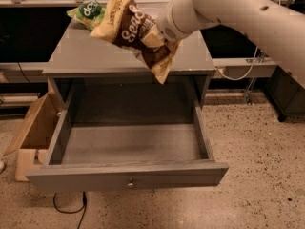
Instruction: Pick brown chip bag from top drawer and place on counter
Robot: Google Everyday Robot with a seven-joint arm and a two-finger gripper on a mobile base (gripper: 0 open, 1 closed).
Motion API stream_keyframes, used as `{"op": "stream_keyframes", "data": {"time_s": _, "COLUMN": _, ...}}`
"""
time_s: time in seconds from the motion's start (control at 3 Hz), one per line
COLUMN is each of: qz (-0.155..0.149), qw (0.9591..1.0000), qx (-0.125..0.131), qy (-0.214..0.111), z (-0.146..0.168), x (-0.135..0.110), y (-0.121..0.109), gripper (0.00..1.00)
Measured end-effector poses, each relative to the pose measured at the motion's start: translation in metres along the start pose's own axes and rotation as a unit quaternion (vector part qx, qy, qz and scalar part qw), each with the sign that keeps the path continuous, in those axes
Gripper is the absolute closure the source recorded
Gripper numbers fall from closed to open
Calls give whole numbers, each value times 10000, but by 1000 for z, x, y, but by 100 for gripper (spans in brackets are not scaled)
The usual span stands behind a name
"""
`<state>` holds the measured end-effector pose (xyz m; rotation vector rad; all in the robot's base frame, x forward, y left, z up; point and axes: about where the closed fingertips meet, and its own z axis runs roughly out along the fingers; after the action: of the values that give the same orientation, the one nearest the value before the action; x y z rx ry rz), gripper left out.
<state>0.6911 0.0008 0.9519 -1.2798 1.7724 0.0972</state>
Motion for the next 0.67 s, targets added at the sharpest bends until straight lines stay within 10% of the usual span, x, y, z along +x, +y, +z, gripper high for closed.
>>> {"op": "stream_keyframes", "data": {"time_s": 0.67, "qz": 574, "qw": 9930, "qx": -16, "qy": 1037, "z": 61, "x": 7, "y": -62, "gripper": 100}}
